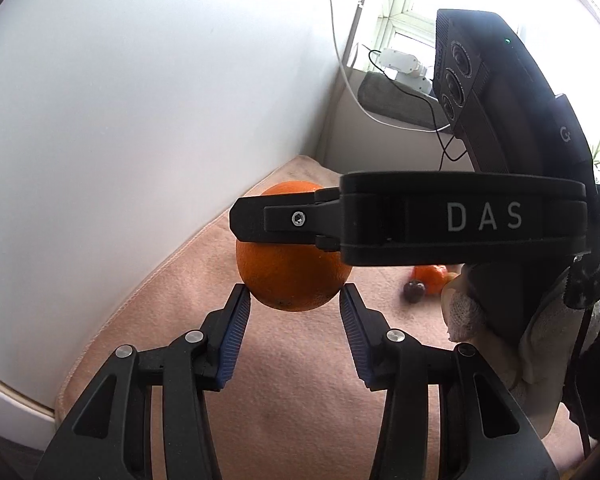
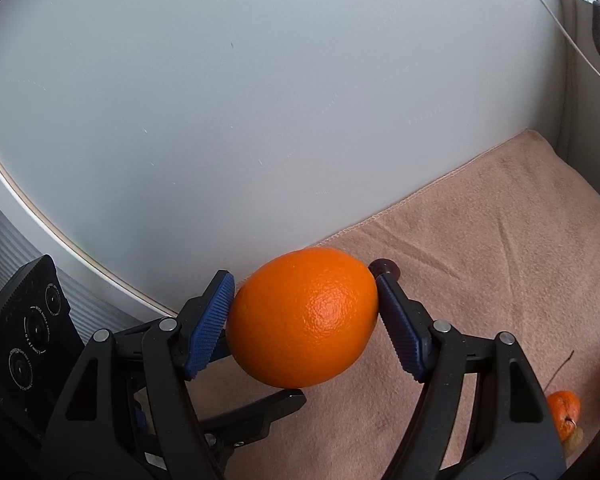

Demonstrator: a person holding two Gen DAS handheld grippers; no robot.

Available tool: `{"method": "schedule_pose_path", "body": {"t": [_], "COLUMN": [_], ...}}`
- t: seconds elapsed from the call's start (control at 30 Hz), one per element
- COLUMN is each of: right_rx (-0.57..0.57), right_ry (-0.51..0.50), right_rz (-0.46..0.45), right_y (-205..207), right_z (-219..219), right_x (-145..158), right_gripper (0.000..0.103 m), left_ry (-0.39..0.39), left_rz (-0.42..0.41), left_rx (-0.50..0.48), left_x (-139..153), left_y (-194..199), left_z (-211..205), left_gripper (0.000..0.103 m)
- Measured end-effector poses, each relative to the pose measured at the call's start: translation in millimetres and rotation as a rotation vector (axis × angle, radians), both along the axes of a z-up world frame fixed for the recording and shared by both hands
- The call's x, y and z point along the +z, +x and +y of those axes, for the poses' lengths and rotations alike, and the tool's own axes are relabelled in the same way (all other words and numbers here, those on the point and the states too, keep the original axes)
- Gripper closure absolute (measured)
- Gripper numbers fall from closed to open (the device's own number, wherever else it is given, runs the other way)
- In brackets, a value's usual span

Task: Organize fruits
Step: 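Close the right tool on the large orange by the wall, then carry the large orange with the right tool into the plate and open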

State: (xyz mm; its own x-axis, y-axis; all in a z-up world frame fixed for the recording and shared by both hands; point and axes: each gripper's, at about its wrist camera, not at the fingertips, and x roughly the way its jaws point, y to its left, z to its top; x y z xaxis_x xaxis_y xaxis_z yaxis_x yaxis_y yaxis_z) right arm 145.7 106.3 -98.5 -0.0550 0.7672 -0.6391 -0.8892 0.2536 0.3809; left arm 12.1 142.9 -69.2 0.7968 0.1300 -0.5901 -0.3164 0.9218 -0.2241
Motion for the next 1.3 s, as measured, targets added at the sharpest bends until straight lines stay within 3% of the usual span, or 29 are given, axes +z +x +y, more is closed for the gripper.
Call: {"method": "schedule_pose_path", "body": {"t": [0.47,0.63,1.0,1.3], "right_rx": [-0.197,-0.279,-0.481,-0.61], "right_ry": [0.048,0.061,0.1,0.12], "right_rz": [-0.037,-0.035,-0.028,0.028], "right_y": [27,43,85,123], "right_z": [-112,-153,-257,-323], "right_x": [42,42,77,65], "right_gripper": [0.027,0.027,0.027,0.027], "left_ry": [0.013,0.009,-0.005,-0.013], "left_rz": [-0.063,-0.071,-0.08,-0.043], "left_rx": [-0.186,-0.268,-0.454,-0.576], "left_x": [29,26,38,34], "left_y": [21,49,105,153], "left_z": [-84,-124,-189,-242], "left_gripper": [0.058,0.058,0.058,0.058]}}
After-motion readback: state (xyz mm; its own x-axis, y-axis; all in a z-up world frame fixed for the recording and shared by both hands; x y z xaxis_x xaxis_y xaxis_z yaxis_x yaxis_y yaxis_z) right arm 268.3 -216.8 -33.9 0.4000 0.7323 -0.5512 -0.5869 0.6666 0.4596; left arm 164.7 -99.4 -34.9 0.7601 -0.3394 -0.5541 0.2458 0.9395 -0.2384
